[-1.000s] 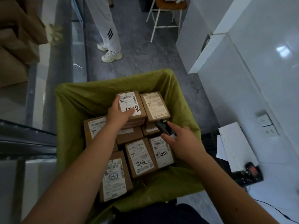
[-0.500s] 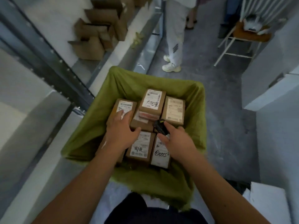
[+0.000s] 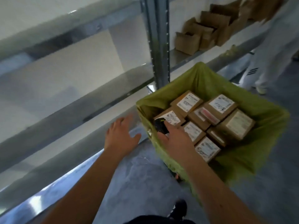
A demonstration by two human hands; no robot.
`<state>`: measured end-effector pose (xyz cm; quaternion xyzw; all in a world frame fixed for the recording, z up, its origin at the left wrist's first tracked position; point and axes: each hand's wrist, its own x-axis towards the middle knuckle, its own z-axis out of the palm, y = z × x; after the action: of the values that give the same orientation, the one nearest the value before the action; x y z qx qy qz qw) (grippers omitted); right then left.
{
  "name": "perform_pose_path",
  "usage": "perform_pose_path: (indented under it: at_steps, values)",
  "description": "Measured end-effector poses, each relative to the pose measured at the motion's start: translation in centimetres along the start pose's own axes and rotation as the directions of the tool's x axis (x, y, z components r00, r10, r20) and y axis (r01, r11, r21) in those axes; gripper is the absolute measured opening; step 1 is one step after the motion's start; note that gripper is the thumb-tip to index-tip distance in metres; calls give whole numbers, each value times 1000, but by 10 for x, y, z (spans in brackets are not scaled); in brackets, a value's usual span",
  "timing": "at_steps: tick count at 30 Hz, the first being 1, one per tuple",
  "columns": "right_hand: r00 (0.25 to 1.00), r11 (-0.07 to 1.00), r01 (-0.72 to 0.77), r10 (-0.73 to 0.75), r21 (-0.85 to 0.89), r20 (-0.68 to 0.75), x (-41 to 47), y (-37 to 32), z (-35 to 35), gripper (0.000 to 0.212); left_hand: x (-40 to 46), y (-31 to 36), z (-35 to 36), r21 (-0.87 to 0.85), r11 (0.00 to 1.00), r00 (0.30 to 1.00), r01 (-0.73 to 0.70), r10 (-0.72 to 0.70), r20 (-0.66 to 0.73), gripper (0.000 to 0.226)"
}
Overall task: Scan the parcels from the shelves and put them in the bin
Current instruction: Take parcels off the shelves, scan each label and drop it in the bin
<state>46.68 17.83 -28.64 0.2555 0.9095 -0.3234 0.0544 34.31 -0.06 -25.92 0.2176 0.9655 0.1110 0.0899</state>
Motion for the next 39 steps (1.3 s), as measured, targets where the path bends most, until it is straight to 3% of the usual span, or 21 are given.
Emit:
perform_pose_path:
  at_steps: [6,11,16,19,24,33,39]
  values:
    - [973,979,193,-182,-64,142,-11,-107,60,65,-78,-114,-31,-51,972,969,230,-234,-83,90]
    - [891,913,406,-385,-40,241,-43,-213,129,62,-159,-222,-60,-101,907,897,409,-420,-135,94]
    - [833,873,487,-476,35,283,-91,-312,205,69,-244,-333,-86,-55,852,841,520,-523,-141,95]
    - [796,840,542,-522,22,306,-126,-367,243,61,-290,-392,-105,-69,815,797,575,-577,-177,94]
    - [728,769,636,-625,60,281,-170,-446,280,60,-348,-464,-140,-104,781,751,616,-622,-222,95]
    - [511,537,843,-804,2,303,-209,-562,287,57,-401,-535,-215,-155,740,657,654,-658,-368,95]
    - [446,461,888,-853,-10,273,-211,-632,288,59,-410,-569,-258,-191,731,606,655,-659,-446,94]
